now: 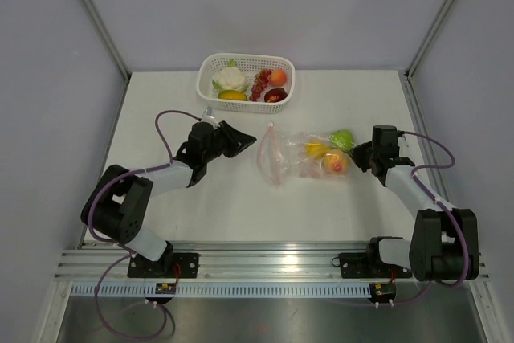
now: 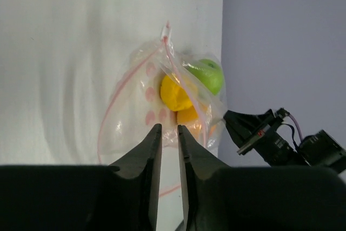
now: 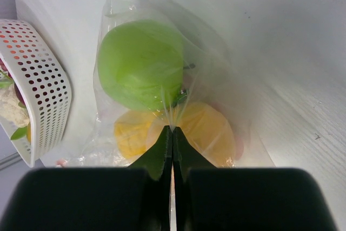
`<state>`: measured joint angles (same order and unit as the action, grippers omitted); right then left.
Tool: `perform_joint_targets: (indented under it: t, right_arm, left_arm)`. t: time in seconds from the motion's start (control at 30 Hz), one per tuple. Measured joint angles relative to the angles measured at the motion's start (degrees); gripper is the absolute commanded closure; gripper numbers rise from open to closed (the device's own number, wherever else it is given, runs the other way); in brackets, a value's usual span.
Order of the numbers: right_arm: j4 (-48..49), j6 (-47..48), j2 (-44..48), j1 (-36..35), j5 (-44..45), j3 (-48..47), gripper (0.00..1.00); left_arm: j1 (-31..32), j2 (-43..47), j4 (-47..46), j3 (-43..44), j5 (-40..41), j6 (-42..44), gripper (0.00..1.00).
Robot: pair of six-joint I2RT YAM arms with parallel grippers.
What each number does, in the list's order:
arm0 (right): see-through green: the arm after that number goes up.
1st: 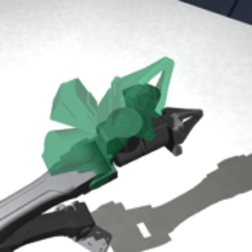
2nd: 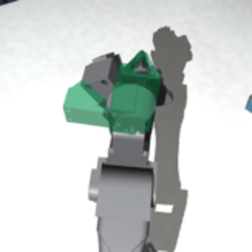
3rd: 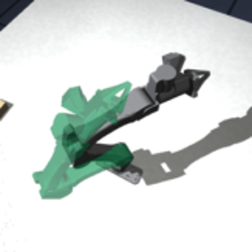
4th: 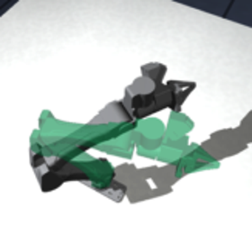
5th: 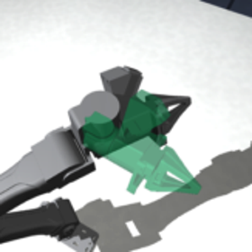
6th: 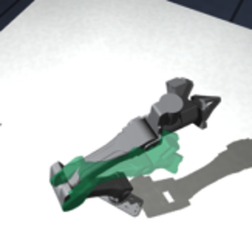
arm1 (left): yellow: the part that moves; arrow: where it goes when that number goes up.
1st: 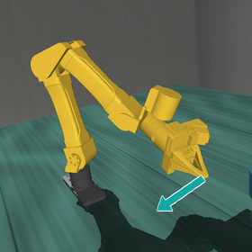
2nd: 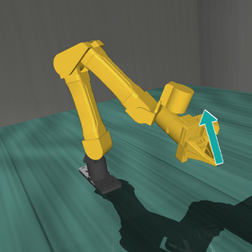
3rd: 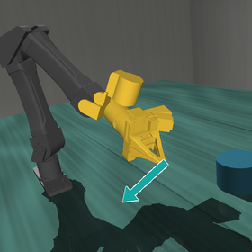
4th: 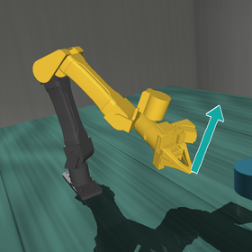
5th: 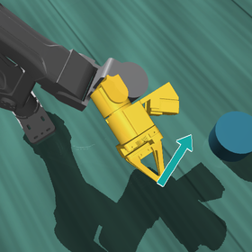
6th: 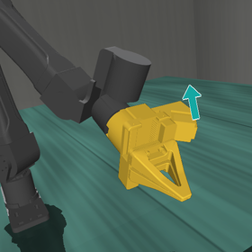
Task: Open the zip-top bag and remove the fake food
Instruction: Place the fake fruit in the bin, then pick up the fake fruit from the zipper food storage bag.
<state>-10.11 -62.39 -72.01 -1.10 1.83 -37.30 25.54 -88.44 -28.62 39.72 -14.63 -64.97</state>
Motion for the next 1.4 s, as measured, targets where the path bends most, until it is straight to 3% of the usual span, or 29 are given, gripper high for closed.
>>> perform_joint_targets:
  t: [0.17,0.37,0.6,0.83,1.4]
  right_arm:
    - [0.0,0.0,0.3,0.0,0.0,0.0,1.00]
    - [0.0,0.0,0.6,0.0,0.0,0.0,1.00]
    - [1.5,-0.2,0.7,0.0,-1.6,0.8,1.00]
    - [2.1,-0.2,0.7,-0.9,-2.5,1.0,1.00]
    - [3.1,-0.2,-1.9,-11.1,-0.1,0.3,1.00]
  left_arm:
    - [1.6,-2.5,-9.3,-4.3,-4.5,-4.1,0.84]
    - [3.2,-7.7,-13.3,-4.3,-7.9,-5.7,0.81]
    - [3.8,-9.3,-10.5,-1.5,-8.8,-3.1,0.71]
    - [4.0,-14.9,-7.0,4.4,-11.6,-1.1,0.69]
    - [4.5,-18.5,-2.8,7.3,-13.0,1.9,0.63]
